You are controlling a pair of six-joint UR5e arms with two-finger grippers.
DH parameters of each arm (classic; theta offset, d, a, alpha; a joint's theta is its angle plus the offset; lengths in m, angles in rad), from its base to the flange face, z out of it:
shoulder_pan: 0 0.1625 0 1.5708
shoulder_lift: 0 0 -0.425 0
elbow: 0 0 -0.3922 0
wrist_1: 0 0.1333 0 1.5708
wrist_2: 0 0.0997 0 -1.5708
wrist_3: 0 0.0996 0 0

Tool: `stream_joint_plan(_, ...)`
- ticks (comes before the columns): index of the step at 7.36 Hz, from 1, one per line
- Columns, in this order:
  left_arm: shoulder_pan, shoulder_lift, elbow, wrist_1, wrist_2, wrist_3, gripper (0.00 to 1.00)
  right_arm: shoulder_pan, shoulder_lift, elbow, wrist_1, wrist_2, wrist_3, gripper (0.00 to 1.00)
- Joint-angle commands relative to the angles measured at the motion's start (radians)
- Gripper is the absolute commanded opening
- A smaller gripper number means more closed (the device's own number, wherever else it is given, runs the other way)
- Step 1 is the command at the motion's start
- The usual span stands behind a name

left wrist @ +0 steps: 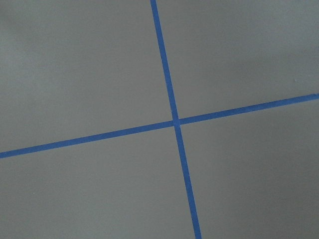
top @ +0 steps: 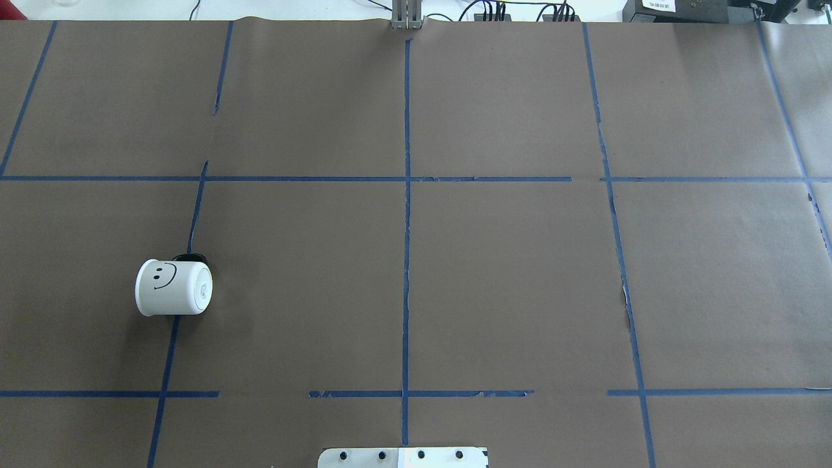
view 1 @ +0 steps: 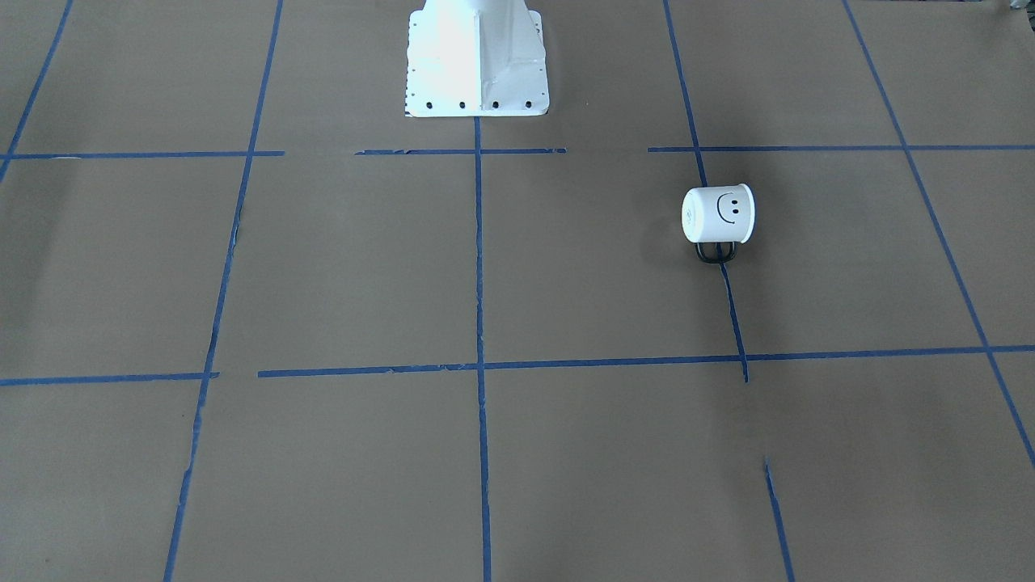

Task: Flip mug

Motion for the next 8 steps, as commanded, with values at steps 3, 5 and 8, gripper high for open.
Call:
stream_joint_plan(3, 0.024, -0.017, 0.045, -0.058, 0.0, -0.003, 1.0, 0.0, 0.0, 0.0, 0.0, 0.0, 0.0, 1.0)
stream_joint_plan(5, 0.067, -0.007, 0.011, -0.149, 0.002, 0.002, 1.0, 0.0, 0.0, 0.0, 0.0, 0.0, 0.0, 1.0)
stream_joint_plan(8, 0.301, 0.014, 0.015, -0.447, 0.008, -0.5, 1.0, 0.0, 0.0, 0.0, 0.0, 0.0, 0.0, 1.0)
